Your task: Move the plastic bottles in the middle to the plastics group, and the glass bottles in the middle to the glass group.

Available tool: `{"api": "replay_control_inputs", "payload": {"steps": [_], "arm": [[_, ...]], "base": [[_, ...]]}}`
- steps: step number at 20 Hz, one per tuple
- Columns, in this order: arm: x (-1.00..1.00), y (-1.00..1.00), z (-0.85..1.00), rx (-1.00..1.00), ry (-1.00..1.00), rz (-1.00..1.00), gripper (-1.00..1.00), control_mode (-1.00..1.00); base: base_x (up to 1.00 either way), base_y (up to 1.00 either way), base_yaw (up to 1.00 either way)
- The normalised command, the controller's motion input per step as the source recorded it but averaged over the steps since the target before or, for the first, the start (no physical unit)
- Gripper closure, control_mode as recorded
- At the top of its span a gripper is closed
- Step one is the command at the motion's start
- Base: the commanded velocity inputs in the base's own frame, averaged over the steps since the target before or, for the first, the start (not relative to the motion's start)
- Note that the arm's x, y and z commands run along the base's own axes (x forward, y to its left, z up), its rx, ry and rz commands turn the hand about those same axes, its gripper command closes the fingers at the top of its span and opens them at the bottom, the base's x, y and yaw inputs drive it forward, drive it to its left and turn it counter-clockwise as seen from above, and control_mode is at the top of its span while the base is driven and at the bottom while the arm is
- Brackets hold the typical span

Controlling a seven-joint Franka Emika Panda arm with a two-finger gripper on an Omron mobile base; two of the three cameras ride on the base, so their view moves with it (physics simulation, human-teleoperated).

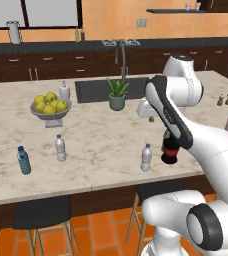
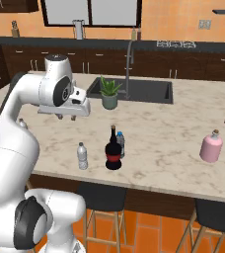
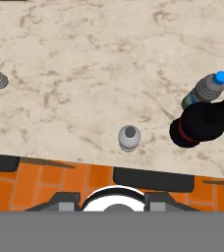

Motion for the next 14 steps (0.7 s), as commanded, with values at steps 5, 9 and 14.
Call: {"api": "replay_control_inputs", "payload": {"steps": [5,9,14], "arm": [[-0.02,0.00,0.00,0.00,0.00,0.00,-1.00,-1.00],[0.00,-0.11,0.00,0.00,0.00,-0.01,-1.00,-1.00],[-0.03,-0.65,0.00,0.00,-0.02,-0.08,-1.00,-1.00]], "base": [[0.00,0.00,0.00],[0.00,0.00,0.00],[0.00,0.00,0.00]]}}
